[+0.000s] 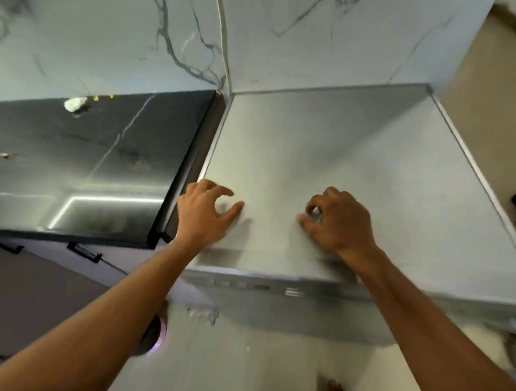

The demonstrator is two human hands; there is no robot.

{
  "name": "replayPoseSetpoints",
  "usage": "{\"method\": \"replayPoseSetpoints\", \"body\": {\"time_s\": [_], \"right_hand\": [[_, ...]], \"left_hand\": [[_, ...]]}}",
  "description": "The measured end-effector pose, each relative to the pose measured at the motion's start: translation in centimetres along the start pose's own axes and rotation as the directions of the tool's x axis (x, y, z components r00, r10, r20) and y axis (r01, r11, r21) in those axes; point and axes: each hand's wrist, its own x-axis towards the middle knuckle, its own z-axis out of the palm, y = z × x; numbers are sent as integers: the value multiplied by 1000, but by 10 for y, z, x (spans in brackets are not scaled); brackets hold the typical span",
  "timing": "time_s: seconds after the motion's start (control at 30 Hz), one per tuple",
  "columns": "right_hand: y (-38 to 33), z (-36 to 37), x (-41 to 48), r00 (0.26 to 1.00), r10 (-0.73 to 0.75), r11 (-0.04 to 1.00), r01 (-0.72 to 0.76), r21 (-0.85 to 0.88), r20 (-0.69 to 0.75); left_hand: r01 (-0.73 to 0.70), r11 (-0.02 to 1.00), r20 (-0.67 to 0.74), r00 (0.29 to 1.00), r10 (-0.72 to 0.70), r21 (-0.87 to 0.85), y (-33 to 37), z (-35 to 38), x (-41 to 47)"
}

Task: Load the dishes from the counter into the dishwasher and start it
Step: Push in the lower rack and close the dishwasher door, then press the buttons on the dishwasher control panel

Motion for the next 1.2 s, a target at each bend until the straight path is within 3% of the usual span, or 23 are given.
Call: {"method": "replayPoseSetpoints", "body": {"time_s": [0.07,0.2,0.43,0.67,0.87,1.2], "right_hand": [[1,-3,44,996,-51,999,50,11,68],[-3,-12,127,976,-163,986,164,6,141],[-39,-31,270,937,-345,938,347,29,-56],[-82,-64,401,818,-419,898,436,-50,-393],[-99,-82,480,698,-475,868,470,-157,-536],[-86,-54,546,731,-419,905,286,-316,-539]], "left_hand": [[150,989,-41,988,-150,1,-12,-3,32],[383,923,32,923,-384,30,-23,-7,87],[574,811,282,765,-579,109,-37,7,136],[536,828,349,754,-557,164,-44,15,202],[513,835,416,728,-545,198,-64,25,259],[491,829,499,665,-555,268,-73,43,281]]}}
